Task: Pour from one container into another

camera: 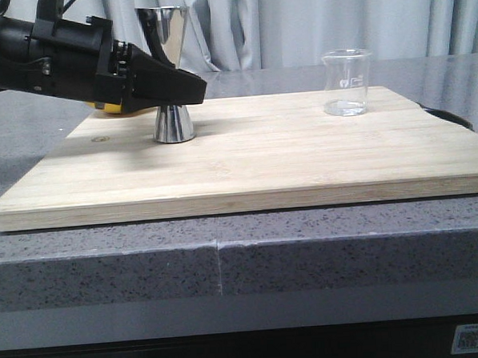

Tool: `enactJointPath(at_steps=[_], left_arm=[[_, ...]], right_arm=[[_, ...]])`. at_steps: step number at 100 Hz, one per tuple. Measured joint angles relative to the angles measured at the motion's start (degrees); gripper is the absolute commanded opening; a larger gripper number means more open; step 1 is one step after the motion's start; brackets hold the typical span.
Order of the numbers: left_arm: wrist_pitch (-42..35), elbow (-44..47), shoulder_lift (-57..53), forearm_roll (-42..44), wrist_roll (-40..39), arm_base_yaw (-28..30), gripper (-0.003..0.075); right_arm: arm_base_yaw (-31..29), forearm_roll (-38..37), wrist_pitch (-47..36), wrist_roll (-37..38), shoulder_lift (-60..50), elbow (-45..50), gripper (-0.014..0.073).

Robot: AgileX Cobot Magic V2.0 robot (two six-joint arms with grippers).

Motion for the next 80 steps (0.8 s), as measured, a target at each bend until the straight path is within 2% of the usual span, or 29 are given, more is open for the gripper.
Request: enactJointPath(at_steps=[80], left_arm=[[1.18,0.00,0.69,-0.07,0.11,0.00,0.0013]], right_arm=[[0.00,0.00,0.00,0.00,0.00,0.00,0.0448]])
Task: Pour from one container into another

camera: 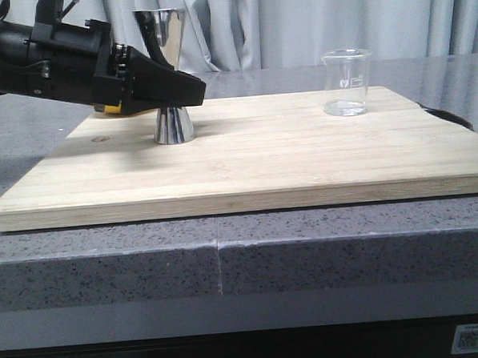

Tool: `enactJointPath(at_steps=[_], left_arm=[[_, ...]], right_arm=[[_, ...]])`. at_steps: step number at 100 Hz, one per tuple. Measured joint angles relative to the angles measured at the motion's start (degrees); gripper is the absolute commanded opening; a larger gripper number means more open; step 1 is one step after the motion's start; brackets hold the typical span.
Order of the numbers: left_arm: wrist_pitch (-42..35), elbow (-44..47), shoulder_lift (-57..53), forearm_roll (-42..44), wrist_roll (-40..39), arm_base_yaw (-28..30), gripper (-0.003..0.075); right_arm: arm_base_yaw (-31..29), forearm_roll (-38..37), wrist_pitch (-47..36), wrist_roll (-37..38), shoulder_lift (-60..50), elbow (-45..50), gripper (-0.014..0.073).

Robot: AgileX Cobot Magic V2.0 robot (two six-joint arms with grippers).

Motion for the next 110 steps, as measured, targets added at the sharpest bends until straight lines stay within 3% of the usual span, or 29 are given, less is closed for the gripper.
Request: enactJointPath(at_steps=[48,72,95,110], left_arm=[[0.50,-0.10,0.00,0.67,0.11,0.12,0.0015],[1.24,-0.10,0.00,1.20,0.11,0.12,0.0122],[1.24,-0.10,0.00,1.29,0.20,0.12,0.0134],[1.37,-0.10,0.00,1.42,0.20,0.12,0.0194]], right_arm=[[0.00,0.00,-0.49,0.00,0.00,0.00,0.0448],[0.00,0.00,-0.96,0.00,0.00,0.00,0.0448],[0.00,0.00,-0.96,0.00,0.00,0.00,0.0448],[0.00,0.00,-0.96,0.00,0.00,0.00,0.0448]])
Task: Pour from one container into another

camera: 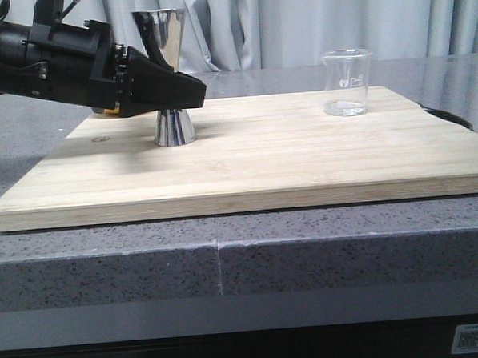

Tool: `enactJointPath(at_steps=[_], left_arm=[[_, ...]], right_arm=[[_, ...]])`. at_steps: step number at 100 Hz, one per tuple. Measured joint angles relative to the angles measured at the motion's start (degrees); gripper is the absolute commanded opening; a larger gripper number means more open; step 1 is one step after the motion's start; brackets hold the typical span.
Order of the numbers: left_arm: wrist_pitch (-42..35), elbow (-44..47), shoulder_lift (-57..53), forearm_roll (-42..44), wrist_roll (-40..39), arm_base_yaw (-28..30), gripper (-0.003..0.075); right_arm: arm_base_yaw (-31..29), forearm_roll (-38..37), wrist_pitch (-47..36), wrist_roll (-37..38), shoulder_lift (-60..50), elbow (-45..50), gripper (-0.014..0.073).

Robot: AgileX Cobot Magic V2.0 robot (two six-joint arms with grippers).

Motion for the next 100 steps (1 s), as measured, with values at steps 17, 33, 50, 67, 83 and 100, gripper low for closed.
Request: enactJointPath(at_steps=[17,33,50,67,83,100], left_arm=[[0.00,0.00,0.23,0.28,0.00,0.00,0.0245],[0.00,0.00,0.23,0.46,0.00,0.00,0.0246],[0.00,0.00,0.23,0.46,0.00,0.00,0.0315],[0.00,0.00,0.23,0.55,-0.28,0.00,0.0373],[0.11,0.00,0.23,0.55,-0.77,0.00,0.0373],[0.11,0.00,0.23,0.55,-0.91,0.00,0.0373]], right_arm=[[0.00,0.00,-0.18,0.00,0.00,0.00,0.0448],[0.00,0.00,-0.32,0.00,0.00,0.00,0.0448],[0.00,0.00,-0.32,0.00,0.00,0.00,0.0448],[0.00,0.00,-0.45,0.00,0.00,0.00,0.0448],[0.00,0.00,-0.86,0.00,0.00,0.00,0.0448],[0.00,0.00,-1.03,0.00,0.00,0.00,0.0448]])
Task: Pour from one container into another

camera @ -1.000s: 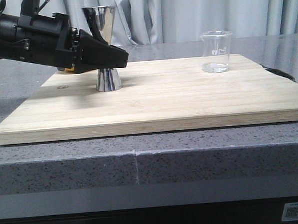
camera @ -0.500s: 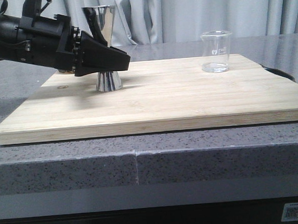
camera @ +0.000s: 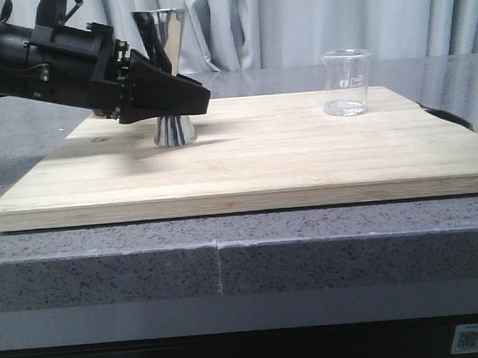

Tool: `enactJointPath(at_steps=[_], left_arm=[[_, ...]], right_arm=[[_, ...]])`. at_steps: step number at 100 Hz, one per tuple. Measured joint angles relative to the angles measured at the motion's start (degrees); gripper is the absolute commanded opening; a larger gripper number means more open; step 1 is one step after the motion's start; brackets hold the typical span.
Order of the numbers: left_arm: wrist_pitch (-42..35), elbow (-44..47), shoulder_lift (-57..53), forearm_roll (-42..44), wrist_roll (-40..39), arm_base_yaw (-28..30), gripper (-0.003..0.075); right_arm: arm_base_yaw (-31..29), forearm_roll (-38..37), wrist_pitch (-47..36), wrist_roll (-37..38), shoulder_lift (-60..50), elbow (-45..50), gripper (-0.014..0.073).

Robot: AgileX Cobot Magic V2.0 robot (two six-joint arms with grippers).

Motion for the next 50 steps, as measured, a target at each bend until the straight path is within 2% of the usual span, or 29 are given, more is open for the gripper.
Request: enactJointPath(at_steps=[50], left_arm=[[0.34,0.00,0.00,0.39,-0.64,0.00,0.0373]], right_arm=[[0.00,0.00,-0.09,0.00,0.00,0.00,0.0448]])
